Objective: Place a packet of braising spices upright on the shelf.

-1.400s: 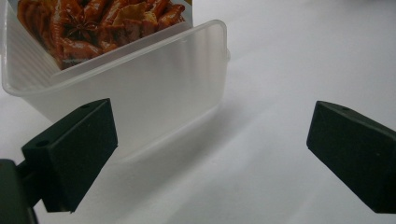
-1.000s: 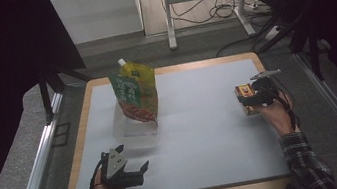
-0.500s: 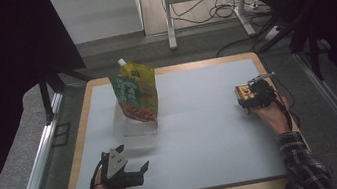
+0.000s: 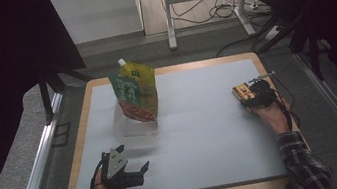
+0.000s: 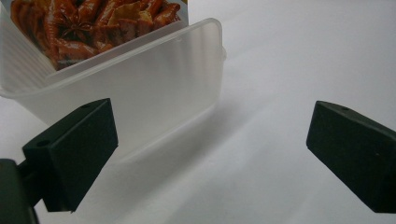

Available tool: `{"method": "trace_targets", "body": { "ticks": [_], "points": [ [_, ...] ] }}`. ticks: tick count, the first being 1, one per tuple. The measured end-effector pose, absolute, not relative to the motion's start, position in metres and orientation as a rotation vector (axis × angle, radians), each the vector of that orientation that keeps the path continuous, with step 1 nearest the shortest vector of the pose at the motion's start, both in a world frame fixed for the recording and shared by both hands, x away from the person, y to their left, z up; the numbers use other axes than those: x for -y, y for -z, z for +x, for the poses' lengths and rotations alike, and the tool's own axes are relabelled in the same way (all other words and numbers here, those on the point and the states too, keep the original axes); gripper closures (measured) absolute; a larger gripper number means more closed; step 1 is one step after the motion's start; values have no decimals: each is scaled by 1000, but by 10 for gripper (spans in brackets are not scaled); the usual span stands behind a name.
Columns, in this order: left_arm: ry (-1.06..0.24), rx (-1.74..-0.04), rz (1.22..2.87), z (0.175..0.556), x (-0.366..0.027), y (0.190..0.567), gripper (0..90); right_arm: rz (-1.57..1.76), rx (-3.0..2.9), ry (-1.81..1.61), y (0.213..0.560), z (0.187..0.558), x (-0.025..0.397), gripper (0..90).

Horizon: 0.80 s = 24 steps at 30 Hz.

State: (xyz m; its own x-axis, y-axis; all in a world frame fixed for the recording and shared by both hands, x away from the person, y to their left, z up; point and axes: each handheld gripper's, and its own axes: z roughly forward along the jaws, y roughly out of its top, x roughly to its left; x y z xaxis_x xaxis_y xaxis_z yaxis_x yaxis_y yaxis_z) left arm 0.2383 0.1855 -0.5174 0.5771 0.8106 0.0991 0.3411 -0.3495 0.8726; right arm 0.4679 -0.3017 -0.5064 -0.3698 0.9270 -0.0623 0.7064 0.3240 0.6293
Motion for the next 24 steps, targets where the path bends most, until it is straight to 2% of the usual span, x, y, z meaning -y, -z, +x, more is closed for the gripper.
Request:
{"method": "trace_targets", "body": {
  "ticks": [9,24],
  "points": [
    [-679,-923,1933,238,-185,517,15,1301,-2254,-808,488,451,298,317],
    [-683,-924,1931,238,-186,517,15,1067,-2381,-886,471,415,263,317]
  ]
}}
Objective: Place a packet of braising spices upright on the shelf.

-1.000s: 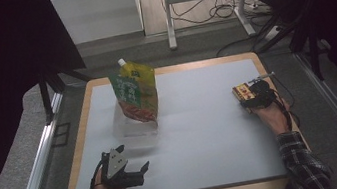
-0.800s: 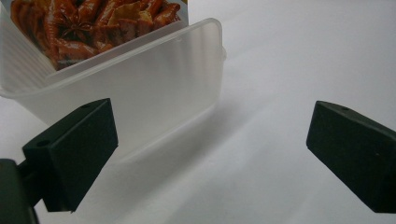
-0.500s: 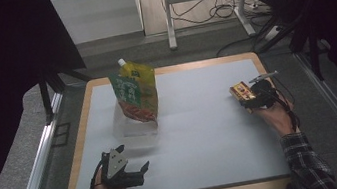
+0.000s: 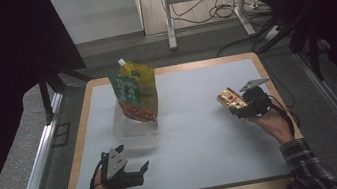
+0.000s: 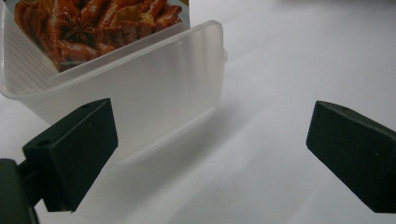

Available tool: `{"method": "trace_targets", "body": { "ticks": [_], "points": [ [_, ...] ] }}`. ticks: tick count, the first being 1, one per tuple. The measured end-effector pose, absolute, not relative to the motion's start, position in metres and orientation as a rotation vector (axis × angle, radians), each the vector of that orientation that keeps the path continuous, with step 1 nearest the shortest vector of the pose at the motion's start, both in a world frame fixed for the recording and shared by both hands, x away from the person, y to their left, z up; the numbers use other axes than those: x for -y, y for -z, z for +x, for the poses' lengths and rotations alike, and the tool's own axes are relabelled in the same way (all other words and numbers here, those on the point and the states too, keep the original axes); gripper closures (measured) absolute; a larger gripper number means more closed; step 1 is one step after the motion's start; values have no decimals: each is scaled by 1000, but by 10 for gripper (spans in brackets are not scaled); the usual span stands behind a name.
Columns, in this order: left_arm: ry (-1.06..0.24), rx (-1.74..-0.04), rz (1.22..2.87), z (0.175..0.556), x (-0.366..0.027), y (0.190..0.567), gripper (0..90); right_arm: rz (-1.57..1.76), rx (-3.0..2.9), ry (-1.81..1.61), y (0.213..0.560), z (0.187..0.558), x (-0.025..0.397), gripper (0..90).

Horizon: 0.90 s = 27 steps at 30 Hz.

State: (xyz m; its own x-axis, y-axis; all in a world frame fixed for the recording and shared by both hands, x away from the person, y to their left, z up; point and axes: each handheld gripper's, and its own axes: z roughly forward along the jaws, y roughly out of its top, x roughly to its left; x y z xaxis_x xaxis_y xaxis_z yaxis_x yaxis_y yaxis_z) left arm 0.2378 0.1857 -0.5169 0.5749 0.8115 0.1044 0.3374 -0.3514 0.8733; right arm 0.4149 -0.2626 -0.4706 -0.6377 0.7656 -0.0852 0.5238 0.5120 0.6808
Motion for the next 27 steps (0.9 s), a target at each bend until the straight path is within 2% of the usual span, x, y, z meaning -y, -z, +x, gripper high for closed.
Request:
{"method": "trace_targets", "body": {
  "ticks": [13,27],
  "points": [
    [-683,-922,1933,238,-185,517,15,949,-2486,-933,475,385,238,316],
    [-681,-922,1932,238,-185,517,15,853,-2629,-813,506,377,215,312]
  ]
}}
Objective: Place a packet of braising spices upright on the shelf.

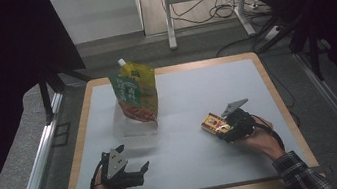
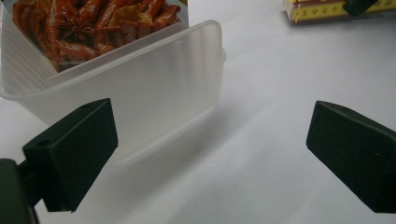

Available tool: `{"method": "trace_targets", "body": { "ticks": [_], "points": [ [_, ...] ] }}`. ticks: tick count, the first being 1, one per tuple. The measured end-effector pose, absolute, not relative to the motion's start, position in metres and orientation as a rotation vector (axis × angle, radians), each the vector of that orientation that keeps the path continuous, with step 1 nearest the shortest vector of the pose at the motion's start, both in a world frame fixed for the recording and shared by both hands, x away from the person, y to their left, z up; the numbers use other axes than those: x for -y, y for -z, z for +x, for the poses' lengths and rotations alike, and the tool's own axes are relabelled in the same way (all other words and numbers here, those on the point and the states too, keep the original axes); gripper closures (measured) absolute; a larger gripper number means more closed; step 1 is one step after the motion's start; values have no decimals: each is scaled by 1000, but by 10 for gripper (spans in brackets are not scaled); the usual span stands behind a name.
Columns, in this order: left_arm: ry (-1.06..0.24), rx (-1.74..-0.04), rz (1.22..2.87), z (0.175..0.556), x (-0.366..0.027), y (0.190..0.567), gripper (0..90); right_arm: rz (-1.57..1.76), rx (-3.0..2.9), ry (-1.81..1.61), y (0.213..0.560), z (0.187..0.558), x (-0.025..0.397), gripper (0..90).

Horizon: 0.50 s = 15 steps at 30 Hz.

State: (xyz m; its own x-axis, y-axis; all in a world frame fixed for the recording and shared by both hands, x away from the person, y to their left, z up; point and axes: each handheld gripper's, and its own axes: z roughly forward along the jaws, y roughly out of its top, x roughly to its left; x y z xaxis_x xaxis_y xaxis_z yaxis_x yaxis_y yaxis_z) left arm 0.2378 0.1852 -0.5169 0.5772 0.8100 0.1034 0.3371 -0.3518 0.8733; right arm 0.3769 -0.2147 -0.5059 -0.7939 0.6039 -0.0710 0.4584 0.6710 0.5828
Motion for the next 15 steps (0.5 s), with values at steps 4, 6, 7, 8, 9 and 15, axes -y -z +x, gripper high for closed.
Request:
{"method": "trace_targets", "body": {
  "ticks": [4,6,7,8,9,15],
  "points": [
    [-679,-922,1934,238,-185,517,15,839,-2654,-788,512,379,215,300],
    [-678,-923,1933,238,-185,517,15,833,-2653,-807,510,380,216,272],
    [-680,-923,1934,238,-185,517,15,846,-2649,-821,509,380,216,271],
    [-680,-924,1934,238,-185,517,15,860,-2646,-839,506,381,216,270],
    [-681,-924,1934,238,-185,517,15,870,-2650,-832,505,382,216,268],
    [-686,-924,1938,238,-184,517,15,930,-2710,-742,498,392,206,268]
  ]
}}
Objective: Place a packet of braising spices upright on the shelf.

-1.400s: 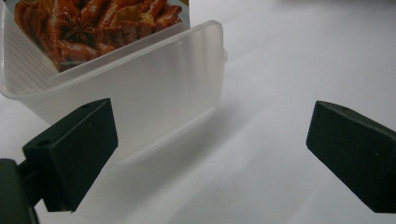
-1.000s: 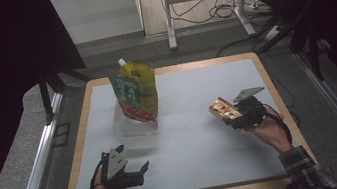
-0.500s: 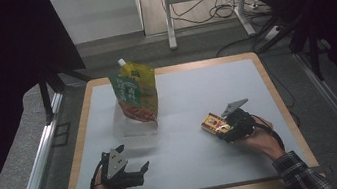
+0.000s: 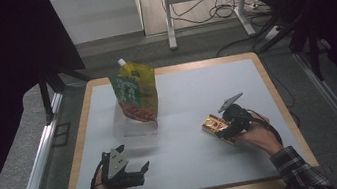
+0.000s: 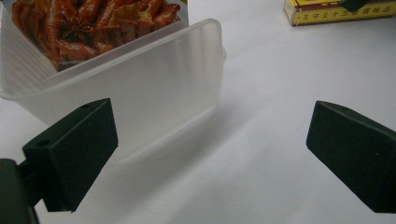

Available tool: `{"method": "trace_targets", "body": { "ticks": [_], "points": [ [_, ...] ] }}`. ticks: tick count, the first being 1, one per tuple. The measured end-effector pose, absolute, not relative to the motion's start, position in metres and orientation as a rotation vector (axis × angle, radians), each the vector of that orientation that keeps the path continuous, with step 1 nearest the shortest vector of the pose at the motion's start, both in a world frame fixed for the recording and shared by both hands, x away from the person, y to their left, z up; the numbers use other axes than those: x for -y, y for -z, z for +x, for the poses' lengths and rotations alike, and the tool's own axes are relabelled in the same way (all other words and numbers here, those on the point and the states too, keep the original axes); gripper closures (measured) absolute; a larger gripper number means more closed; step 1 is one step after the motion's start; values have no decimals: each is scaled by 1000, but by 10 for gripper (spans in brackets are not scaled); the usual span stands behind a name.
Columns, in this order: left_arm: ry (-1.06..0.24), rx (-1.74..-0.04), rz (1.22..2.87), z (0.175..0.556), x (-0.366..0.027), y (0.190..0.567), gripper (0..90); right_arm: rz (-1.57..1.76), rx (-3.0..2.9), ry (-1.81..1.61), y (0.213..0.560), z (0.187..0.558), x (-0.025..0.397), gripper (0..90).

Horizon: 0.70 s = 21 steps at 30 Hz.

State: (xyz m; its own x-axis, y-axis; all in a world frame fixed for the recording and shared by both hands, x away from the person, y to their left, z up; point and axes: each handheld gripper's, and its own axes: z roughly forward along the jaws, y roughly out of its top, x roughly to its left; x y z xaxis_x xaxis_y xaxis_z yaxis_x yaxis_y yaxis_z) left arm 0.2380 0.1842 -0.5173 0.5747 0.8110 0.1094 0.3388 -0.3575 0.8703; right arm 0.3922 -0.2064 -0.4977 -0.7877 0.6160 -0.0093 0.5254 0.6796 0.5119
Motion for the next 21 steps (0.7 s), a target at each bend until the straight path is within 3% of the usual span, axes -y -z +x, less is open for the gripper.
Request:
{"method": "trace_targets", "body": {
  "ticks": [15,21],
  "points": [
    [-677,-917,1946,238,-184,518,15,918,-2835,-401,495,421,163,250],
    [-677,-917,1945,238,-184,518,15,944,-2842,-373,499,422,160,314]
  ]
}}
